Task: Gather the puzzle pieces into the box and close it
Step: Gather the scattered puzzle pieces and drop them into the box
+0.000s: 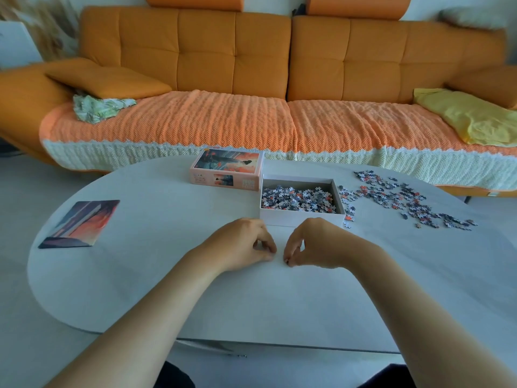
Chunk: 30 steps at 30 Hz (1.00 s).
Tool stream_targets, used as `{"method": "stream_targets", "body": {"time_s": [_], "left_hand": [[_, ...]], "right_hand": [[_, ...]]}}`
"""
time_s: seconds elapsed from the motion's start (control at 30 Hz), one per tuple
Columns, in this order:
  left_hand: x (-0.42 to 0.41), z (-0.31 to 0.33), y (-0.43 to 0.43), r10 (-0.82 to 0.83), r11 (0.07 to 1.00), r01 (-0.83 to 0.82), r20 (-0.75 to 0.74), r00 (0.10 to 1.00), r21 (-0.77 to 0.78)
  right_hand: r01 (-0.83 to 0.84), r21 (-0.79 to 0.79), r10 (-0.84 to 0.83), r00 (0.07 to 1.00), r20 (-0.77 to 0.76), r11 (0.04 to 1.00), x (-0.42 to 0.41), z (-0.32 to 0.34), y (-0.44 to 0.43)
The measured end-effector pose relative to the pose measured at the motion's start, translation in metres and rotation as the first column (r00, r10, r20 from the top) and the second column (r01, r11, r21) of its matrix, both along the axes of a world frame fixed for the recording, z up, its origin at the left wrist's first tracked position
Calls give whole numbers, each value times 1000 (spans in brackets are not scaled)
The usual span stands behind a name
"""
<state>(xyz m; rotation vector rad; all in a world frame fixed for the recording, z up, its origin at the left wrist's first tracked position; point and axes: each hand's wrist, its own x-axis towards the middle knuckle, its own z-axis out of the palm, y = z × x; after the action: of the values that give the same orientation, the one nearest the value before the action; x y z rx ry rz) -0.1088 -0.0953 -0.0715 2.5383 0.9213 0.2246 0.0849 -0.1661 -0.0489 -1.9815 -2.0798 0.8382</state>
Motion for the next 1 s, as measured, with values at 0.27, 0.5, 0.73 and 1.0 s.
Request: {"method": "stream_targets", "body": {"time_s": [0.27,0.5,0.73,1.0], "left_hand": [[9,5,-1,78,996,-76,68,995,-35],[28,14,26,181,961,-251,414,892,120],[57,-5,44,130,886,-235,272,953,400],[60,-4,34,156,962,-135,-74,985,236]], "right_hand": [[53,90,-51,999,-18,995,3,5,-1],[474,531,-428,878,-216,703,21,12,17],[287,588,-394,917,59,757,31,-11,29],[404,328,-415,909,-38,854,42,-18,21]]}}
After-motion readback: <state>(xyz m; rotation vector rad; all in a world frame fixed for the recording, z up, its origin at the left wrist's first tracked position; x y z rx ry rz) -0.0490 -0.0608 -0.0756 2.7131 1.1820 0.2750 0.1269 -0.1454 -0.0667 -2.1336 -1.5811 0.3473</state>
